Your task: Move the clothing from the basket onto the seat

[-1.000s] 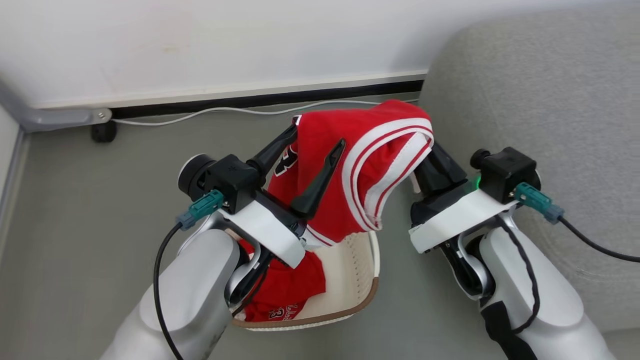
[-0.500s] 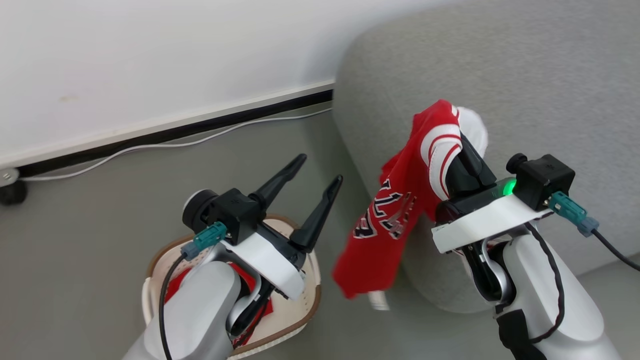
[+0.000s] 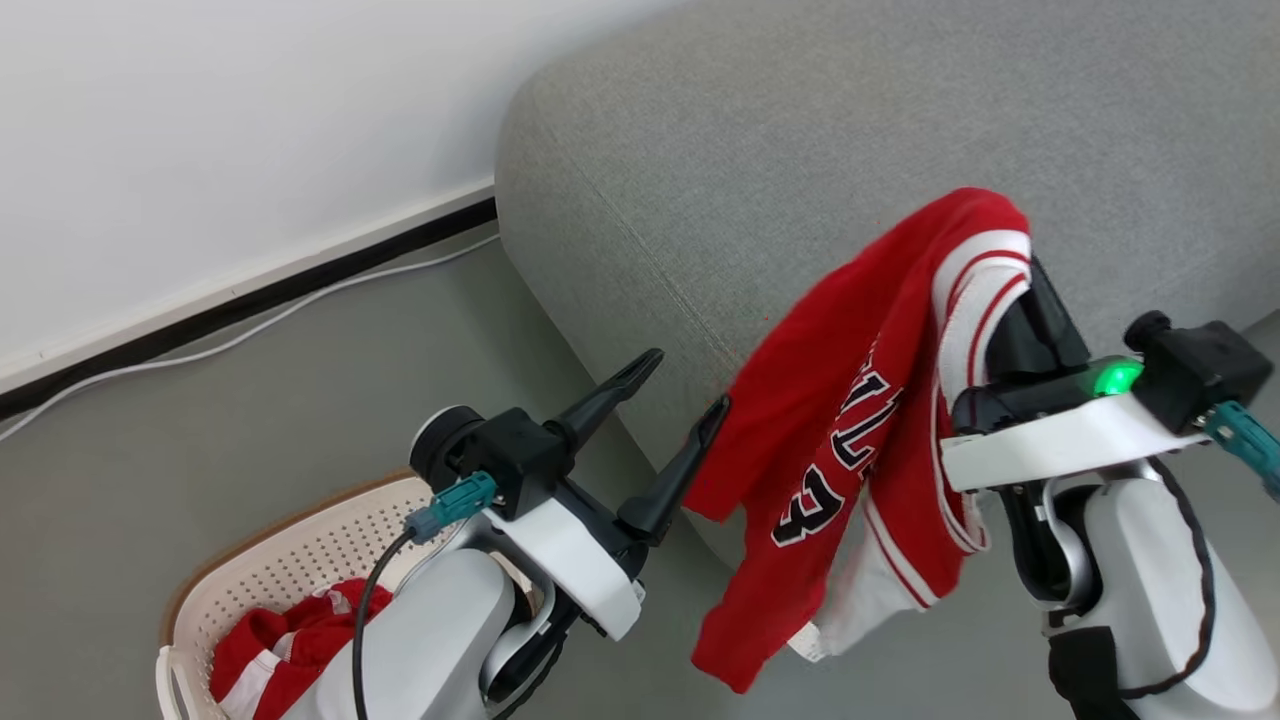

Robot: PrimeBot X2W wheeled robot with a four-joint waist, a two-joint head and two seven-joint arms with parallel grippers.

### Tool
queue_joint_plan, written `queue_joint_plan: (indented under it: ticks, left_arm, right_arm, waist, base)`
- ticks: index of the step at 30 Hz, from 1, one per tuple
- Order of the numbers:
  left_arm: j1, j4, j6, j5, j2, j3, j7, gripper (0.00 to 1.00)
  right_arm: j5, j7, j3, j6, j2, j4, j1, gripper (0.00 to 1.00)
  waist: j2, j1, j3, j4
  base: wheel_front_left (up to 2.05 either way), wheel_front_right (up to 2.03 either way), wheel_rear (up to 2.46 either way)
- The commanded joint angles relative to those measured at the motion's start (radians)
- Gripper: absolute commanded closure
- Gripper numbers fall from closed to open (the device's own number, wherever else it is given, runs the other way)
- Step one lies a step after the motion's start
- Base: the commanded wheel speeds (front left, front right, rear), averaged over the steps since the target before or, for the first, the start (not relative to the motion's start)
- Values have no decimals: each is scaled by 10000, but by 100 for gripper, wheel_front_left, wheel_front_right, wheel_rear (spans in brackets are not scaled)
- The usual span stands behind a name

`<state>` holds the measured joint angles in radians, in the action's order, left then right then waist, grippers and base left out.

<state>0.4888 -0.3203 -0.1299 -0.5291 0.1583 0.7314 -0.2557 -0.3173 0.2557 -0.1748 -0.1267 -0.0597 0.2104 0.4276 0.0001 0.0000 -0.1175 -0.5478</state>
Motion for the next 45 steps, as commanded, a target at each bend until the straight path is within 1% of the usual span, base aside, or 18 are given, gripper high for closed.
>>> queue_joint_plan:
  ticks: [1,2,6,10,14,17,22,25,29,32,35,38,41,43,45]
  left_arm:
    - [616,178,-8,-150,163,-212,-61,0]
    - [616,178,-8,-150,163,-212,-61,0]
    - [799,109,-8,-341,207,116,-61,0]
    - [844,165,-8,-452,395,224,-61,0]
    - [822,316,-8,-456,656,278,-61,0]
    - [812,441,-8,-450,907,334,-61,0]
    - [796,609,-8,-420,1383,371,-61,0]
    - [749,707,-8,-363,1704,303,-61,0]
    - [688,864,-8,-281,2169,135,-61,0]
    - [645,1028,-8,-193,2512,-23,-61,0]
    - [684,1207,-8,-118,2738,-58,-61,0]
    - [789,1342,-8,-89,2902,-2,-61,0]
    - [889,1422,-8,-78,3016,80,-61,0]
    - [952,1418,-8,-74,3084,200,-61,0]
    - [991,1381,-8,-94,3136,278,-61,0]
  right_arm:
    - [144,61,50,-40,95,-505,-50,100]
    - [144,61,50,-40,95,-505,-50,100]
    - [258,61,642,-40,95,-1039,-344,100]
    - [384,61,1248,-40,14,-1273,-193,100]
    - [614,61,1843,-40,-495,-1151,535,100]
    - [709,61,2255,-40,-821,-776,1299,100]
    - [736,61,2815,-40,-1246,229,2637,100]
    - [919,61,3073,-40,-1442,809,3403,100]
    - [1054,61,3567,-40,-1550,1688,4522,100]
    - [1347,61,3910,-40,-1702,2275,5428,100]
    - [1838,61,4384,-40,-2012,2783,6249,100]
    - [2331,61,5185,-40,-2385,3268,7069,100]
    - [2991,61,6212,-40,-2806,3668,7944,100]
    - [3491,61,6922,-40,-3067,3741,8557,100]
    - [3903,61,7627,-40,-3150,3612,9112,100]
  waist:
    - [-1,0,-103,-71]
    - [-1,0,-103,-71]
    - [-1,0,-271,-147]
    - [-1,0,-500,-160]
    - [-1,0,-854,-178]
    - [-1,0,-1235,-198]
    - [-1,0,-2008,-221]
    - [-1,0,-2517,-234]
    - [-1,0,-3230,-237]
    - [-1,0,-3769,-219]
    - [-1,0,-4260,2]
    - [-1,0,-4712,304]
    - [-1,0,-5106,646]
    - [-1,0,-5327,898]
    - [-1,0,-5504,1149]
  base:
    - [0,0,0]
    - [0,0,0]
    - [2,2,2]
    - [11,11,11]
    - [4,4,4]
    - [1,1,1]
    - [0,0,0]
    - [0,0,0]
    - [0,0,0]
    - [0,0,0]
    - [0,0,0]
    - [0,0,0]
    - [0,0,0]
    - [0,0,0]
    - [0,0,0]
